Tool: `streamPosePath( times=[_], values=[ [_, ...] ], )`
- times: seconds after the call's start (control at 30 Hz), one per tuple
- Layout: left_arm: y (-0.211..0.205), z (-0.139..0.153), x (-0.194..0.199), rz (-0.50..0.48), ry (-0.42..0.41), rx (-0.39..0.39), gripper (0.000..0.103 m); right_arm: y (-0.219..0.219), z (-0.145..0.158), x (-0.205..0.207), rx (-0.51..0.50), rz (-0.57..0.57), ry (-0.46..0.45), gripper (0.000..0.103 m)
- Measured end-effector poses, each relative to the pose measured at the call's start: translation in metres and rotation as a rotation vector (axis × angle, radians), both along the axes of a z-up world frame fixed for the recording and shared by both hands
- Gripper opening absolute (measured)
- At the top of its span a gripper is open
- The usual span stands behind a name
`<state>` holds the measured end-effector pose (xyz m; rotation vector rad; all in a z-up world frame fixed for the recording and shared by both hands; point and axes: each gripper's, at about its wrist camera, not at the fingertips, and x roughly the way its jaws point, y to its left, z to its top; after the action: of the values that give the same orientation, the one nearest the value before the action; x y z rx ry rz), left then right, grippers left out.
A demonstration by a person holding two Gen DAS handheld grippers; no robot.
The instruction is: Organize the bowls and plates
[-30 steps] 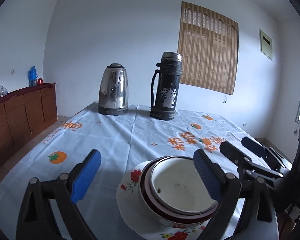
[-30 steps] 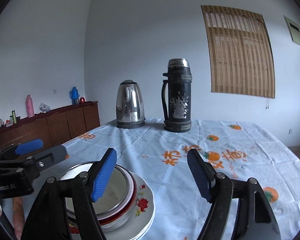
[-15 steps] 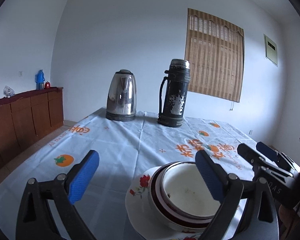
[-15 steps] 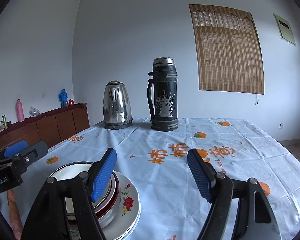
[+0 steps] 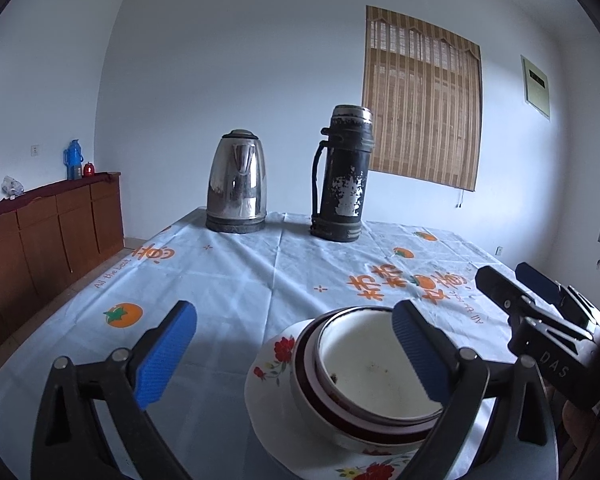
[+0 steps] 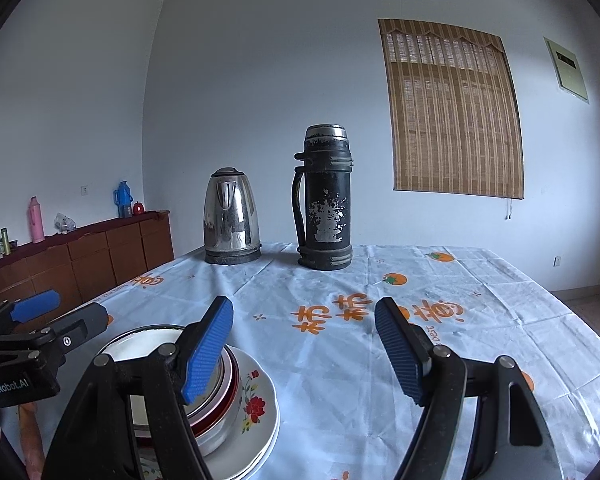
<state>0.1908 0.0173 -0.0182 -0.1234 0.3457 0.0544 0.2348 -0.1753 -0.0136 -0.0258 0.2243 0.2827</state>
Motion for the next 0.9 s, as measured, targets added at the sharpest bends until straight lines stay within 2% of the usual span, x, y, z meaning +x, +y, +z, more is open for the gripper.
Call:
streamPosePath(
  times=[0.47, 0.9],
  values=[
    [-0.0016, -0.0046, 0.0043, -0.003, 0.05, 0.016, 0.1, -0.0006, 0.0007, -0.0061, -0.013, -0.008, -0.024, 0.075],
    [0.0007, -0.0025, 0.0033, 0.013, 0.049, 0.006, 0.1, -0.001, 0.0021, -0.0047, -0.026, -0.021, -0.029, 0.075]
  ],
)
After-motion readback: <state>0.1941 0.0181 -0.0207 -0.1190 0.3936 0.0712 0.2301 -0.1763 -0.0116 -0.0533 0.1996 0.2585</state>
